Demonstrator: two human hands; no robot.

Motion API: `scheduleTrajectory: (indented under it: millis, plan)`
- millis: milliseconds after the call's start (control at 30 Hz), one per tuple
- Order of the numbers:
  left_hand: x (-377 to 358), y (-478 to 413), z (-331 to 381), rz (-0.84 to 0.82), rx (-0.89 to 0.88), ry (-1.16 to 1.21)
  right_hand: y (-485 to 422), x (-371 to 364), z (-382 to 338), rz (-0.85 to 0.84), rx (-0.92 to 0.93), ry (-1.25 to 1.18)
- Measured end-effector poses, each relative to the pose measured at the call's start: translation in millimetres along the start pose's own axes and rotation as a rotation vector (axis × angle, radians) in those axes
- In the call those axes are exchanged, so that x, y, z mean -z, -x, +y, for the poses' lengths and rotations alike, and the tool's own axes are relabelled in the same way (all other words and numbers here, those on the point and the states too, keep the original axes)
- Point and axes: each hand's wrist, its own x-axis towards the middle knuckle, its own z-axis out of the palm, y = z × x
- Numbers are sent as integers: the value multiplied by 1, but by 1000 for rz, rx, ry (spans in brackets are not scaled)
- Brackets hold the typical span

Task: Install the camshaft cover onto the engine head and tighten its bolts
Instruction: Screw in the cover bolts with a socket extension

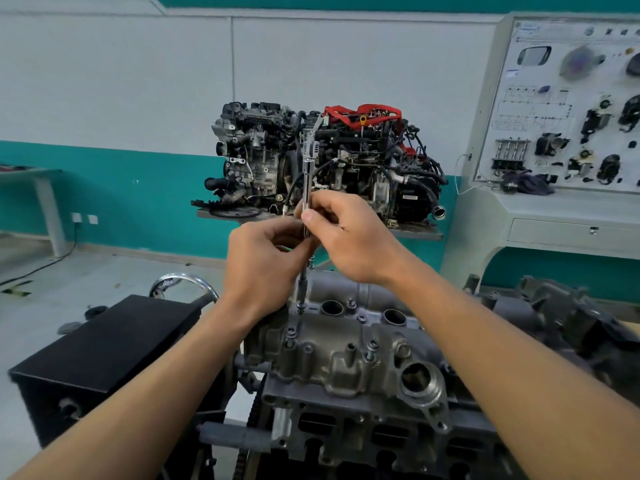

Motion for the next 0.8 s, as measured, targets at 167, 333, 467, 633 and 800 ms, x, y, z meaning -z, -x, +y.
scheduleTrajectory:
  millis: [167, 333, 467, 633, 800]
  plan:
    - [0, 3, 3, -13, -7, 30, -1, -3, 5, 30, 17, -59]
    - [0, 3, 1, -17, 8, 23, -1, -5, 12, 53, 4, -108]
    - [0, 1, 1, -23, 19, 47, -5, -6, 16, 46, -4, -161]
    - [-1, -2, -1, -18, 66, 17, -9, -10, 21, 45, -33, -183]
    - [-1, -1, -1, -34, 61, -49, -11, -10, 24, 60, -38, -225]
